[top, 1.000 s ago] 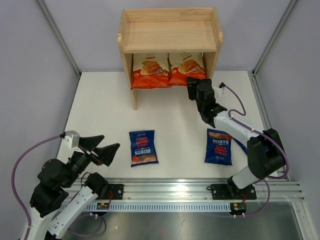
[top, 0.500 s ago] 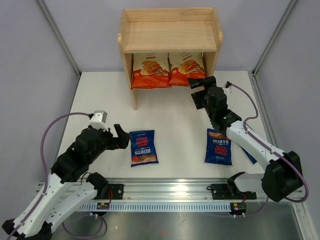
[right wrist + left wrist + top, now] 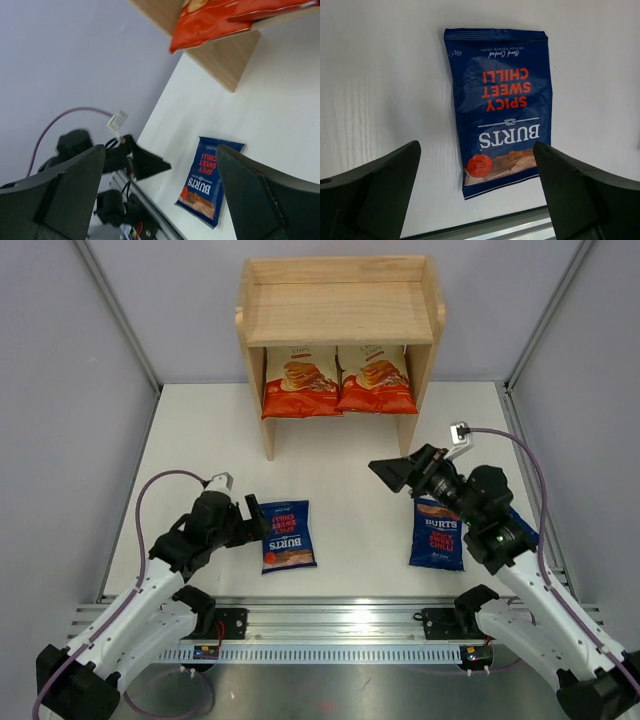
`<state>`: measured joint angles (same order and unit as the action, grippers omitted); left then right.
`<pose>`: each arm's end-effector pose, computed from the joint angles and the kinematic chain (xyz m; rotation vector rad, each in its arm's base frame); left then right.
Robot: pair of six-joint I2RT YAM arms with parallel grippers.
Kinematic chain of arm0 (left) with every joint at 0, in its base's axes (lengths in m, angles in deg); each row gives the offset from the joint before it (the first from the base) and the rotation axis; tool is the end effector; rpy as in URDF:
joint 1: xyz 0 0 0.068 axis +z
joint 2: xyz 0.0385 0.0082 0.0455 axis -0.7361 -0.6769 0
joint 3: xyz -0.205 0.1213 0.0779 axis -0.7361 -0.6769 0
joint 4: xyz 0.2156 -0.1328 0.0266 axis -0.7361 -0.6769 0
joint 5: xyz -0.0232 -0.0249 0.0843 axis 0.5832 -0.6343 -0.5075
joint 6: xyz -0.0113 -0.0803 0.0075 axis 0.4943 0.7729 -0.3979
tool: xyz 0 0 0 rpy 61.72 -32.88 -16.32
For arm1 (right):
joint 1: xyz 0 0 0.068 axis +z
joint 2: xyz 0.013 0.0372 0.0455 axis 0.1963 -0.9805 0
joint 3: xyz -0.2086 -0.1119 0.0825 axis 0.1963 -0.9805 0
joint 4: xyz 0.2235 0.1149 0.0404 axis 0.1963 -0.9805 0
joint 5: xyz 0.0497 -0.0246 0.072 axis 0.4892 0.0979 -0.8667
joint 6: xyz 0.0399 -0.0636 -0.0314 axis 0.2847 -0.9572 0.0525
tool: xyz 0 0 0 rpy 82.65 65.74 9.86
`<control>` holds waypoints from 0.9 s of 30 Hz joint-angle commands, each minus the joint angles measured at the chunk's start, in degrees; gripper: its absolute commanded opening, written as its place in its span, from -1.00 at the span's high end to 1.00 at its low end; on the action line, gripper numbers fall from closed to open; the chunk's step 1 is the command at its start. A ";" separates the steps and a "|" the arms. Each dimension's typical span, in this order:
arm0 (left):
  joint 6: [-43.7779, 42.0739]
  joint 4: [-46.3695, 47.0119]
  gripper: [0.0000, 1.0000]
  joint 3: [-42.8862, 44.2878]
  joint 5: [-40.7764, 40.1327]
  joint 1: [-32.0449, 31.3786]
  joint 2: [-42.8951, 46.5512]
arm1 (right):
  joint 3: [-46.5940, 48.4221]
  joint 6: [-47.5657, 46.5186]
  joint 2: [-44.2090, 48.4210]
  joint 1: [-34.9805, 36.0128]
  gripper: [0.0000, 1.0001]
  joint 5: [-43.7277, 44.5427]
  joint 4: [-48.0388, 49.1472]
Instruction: Place and organize the chips bags onto the shelf
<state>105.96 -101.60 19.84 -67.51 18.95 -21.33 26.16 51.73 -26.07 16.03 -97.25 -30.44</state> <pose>0.1654 -0.0827 0.1897 -0.2027 2.3653 -0.4555 0.2032 0.1234 0.3269 0.0815 1.7053 1.1643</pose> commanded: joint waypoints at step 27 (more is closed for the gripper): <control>-1.12 27.73 -0.65 -1.91 15.92 12.10 -31.27 | -15.92 1.79 21.47 -0.28 -0.97 -30.38 -1.79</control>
<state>104.96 -77.56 17.17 -51.17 30.82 -50.82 10.64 52.30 -5.76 15.99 -125.67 -36.17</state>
